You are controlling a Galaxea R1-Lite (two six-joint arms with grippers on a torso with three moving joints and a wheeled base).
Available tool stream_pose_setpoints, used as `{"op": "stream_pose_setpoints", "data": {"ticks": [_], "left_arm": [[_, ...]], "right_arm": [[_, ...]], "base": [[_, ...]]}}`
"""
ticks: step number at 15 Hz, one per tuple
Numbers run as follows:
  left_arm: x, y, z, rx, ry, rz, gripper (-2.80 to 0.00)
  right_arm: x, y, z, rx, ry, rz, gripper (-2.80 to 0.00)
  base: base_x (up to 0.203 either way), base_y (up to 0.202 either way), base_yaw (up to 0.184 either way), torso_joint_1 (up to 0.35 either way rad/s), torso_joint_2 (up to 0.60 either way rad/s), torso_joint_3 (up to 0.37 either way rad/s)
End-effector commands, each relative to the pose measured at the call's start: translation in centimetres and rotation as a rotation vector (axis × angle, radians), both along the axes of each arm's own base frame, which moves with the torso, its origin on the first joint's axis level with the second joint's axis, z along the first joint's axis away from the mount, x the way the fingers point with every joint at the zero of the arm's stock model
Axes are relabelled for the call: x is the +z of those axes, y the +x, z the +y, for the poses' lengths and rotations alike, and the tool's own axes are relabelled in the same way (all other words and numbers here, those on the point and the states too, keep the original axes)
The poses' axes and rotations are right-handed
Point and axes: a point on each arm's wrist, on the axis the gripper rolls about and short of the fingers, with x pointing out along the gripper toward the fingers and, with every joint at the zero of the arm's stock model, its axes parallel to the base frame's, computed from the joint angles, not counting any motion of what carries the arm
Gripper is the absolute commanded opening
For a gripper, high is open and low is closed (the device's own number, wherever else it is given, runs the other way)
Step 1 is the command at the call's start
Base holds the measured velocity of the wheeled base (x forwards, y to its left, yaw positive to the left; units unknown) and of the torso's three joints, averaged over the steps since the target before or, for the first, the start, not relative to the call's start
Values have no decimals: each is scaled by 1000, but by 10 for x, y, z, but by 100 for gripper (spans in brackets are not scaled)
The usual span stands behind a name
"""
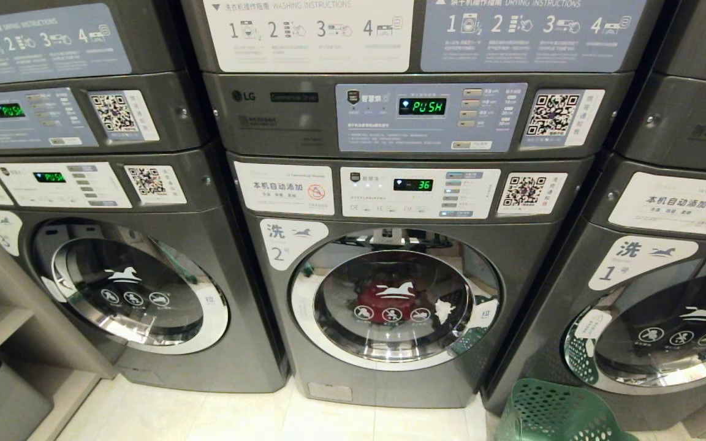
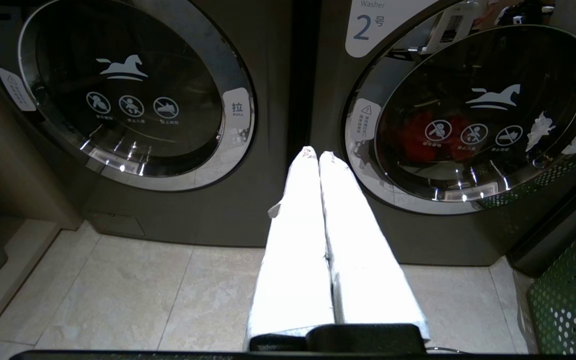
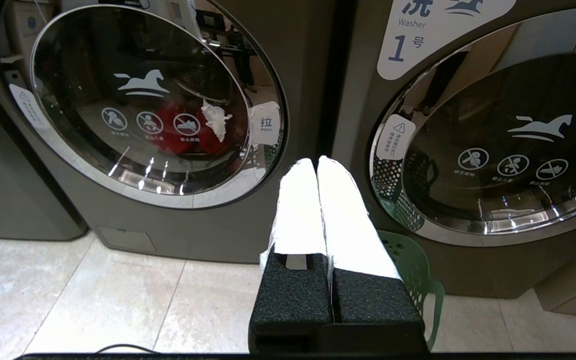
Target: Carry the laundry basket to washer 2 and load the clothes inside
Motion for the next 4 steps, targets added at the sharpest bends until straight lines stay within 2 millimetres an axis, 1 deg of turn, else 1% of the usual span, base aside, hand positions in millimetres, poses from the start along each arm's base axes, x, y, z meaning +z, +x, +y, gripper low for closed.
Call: {"op": "stream_pose_setpoints", "data": {"ticks": [1, 4], "left_arm": [[0, 0, 0, 0, 0, 0, -280], [0, 0, 0, 0, 0, 2, -280]], "right_arm": [[-1, 0, 0, 1, -2, 9, -280], [-1, 0, 0, 1, 9, 8, -280]], "base": [[0, 0, 0, 0, 0, 0], [0, 0, 0, 0, 0, 0]]}}
